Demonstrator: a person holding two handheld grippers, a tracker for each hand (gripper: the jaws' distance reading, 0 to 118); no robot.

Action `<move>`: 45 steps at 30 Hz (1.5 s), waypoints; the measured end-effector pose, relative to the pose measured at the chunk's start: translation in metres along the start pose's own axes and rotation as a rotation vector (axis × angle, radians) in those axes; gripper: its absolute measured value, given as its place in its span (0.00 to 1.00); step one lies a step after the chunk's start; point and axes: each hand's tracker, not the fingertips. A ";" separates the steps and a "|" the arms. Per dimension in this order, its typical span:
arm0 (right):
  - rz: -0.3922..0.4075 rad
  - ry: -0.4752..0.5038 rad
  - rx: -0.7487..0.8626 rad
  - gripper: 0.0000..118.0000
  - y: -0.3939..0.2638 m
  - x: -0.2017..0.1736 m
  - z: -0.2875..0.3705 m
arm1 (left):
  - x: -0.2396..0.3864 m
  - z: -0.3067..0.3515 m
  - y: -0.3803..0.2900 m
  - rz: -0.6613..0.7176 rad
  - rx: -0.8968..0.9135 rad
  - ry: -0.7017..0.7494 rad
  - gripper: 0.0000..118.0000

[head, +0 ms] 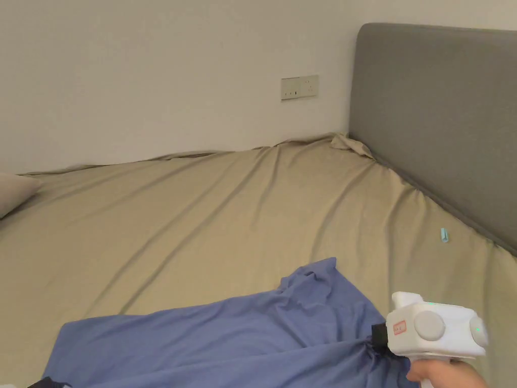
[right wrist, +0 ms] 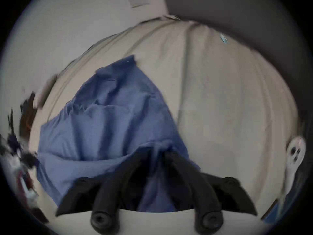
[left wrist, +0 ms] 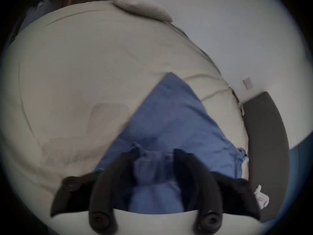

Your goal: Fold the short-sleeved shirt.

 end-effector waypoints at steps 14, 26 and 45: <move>0.208 0.166 0.382 0.10 -0.130 -0.053 0.236 | 0.015 0.208 -0.110 -0.413 0.139 -0.100 0.33; 0.309 0.237 0.350 0.05 -0.179 -0.101 0.252 | -0.017 0.158 -0.117 -0.488 0.125 0.110 0.14; 0.241 0.119 0.231 0.05 -0.160 -0.057 0.203 | -0.002 0.054 -0.078 -0.661 -0.010 0.256 0.08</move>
